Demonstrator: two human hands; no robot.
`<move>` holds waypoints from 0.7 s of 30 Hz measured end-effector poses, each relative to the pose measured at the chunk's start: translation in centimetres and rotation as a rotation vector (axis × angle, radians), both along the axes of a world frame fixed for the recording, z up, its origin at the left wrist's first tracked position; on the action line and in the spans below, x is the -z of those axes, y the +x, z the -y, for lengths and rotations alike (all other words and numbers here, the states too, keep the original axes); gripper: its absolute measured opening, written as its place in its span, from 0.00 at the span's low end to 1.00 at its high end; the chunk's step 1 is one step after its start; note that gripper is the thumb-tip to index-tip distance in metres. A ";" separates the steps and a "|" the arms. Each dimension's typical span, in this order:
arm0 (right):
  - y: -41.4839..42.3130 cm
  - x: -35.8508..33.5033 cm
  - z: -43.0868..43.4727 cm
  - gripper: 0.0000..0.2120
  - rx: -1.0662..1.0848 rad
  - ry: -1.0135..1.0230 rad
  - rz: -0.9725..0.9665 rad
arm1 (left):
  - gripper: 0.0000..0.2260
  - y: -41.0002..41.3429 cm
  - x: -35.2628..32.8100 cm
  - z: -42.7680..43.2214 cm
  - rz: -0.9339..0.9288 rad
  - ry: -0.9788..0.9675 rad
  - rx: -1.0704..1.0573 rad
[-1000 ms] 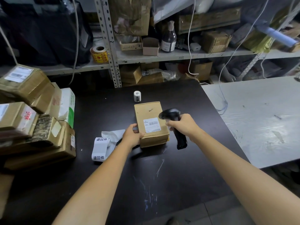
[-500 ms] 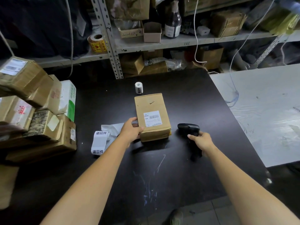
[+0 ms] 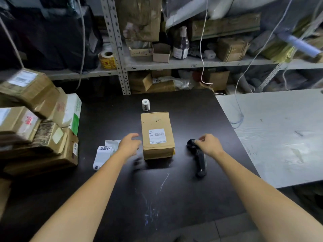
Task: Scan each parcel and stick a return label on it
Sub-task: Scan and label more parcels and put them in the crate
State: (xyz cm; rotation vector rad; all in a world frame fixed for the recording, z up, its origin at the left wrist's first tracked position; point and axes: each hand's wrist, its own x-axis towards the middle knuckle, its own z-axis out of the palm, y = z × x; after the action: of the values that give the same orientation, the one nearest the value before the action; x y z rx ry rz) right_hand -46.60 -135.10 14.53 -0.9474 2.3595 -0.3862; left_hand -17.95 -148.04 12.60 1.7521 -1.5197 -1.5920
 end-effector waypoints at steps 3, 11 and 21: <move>3.3 -2.8 2.9 0.17 -0.117 -0.109 0.008 | 0.17 3.1 -1.7 0.7 0.139 -0.140 0.109; 17.7 -4.8 10.7 0.17 -0.521 -0.179 0.019 | 0.15 15.9 -1.9 2.0 0.453 -0.260 0.110; 29.7 3.7 12.4 0.13 -0.642 0.145 -0.010 | 0.18 22.6 4.5 0.0 0.405 -0.065 0.091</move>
State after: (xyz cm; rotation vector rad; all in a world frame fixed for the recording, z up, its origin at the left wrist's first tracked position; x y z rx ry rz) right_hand -16.90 -147.50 10.81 -1.5492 1.9160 0.0431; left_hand 4.66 -148.09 8.07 2.0851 -1.8304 -1.2587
